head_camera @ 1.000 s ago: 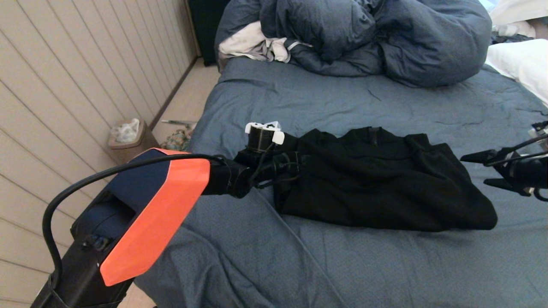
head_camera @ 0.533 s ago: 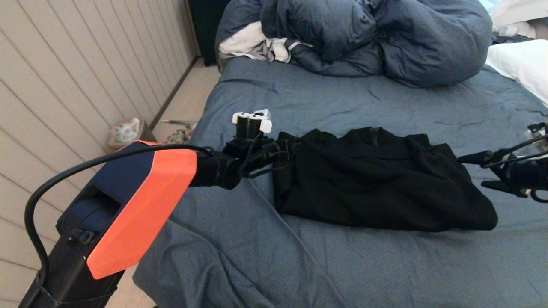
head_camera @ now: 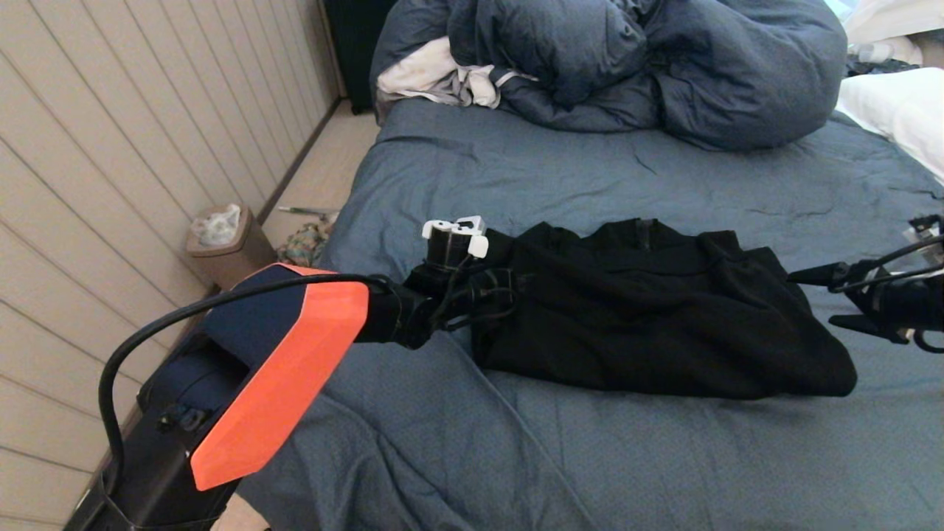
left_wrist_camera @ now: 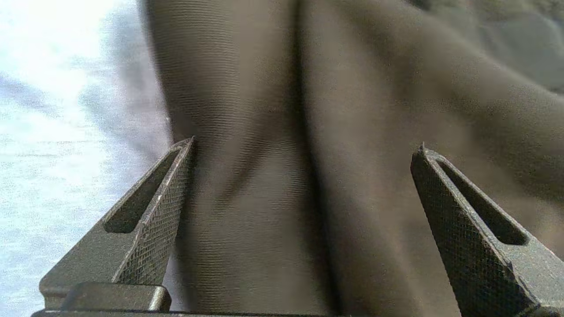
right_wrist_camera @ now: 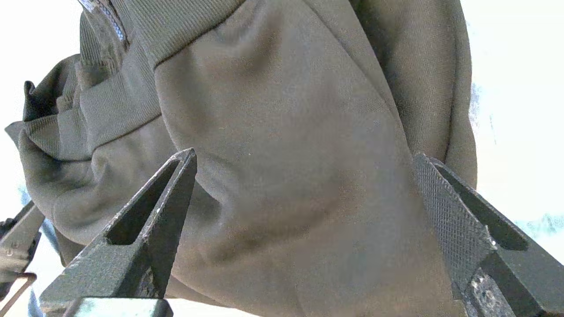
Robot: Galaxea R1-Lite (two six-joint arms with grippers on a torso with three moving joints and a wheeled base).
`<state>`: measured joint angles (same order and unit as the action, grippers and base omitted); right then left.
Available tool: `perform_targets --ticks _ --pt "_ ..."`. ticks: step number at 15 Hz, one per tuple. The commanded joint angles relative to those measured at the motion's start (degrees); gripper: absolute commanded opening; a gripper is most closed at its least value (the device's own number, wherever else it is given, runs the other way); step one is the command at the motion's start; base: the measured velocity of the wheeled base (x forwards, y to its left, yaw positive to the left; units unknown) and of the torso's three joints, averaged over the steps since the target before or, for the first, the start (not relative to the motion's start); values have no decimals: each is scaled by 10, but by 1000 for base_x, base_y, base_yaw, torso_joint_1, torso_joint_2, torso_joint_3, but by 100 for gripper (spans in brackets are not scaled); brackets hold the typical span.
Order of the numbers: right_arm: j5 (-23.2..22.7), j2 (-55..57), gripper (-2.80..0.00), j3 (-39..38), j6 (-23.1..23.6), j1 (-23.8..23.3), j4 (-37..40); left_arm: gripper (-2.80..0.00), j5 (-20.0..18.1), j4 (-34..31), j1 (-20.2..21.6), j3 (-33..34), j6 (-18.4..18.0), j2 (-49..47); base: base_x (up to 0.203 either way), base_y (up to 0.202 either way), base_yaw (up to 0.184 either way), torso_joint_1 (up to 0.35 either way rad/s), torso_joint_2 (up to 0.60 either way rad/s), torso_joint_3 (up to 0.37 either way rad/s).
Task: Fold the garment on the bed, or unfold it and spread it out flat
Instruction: Unfold the black sweatshirt
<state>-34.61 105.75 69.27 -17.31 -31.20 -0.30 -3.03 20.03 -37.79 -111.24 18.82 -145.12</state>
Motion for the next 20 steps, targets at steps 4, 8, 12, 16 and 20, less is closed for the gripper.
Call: perform_targets --ticks 4,8,12,16,20 --pt "-2 2 0 -2 -1 0 0 0 32 -1 -5 0 1 -1 0 0 0 0 0 0" --pt "-3 1 0 -3 -1 0 0 0 39 -3 -11 0 0 -1 0 0 0 0 0 0" --pt "-3 1 0 -3 -1 0 0 0 38 -11 -11 0 -4 4 0 0 0 0 0 0" --pt "-3 1 0 -5 0 0 -1 -280 34 -9 -11 0 -5 7 0 0 0 0 0 0" --pt "-3 0 0 -7 0 0 -1 -280 32 -11 0 0 -5 42 0 0 0 0 0 0"
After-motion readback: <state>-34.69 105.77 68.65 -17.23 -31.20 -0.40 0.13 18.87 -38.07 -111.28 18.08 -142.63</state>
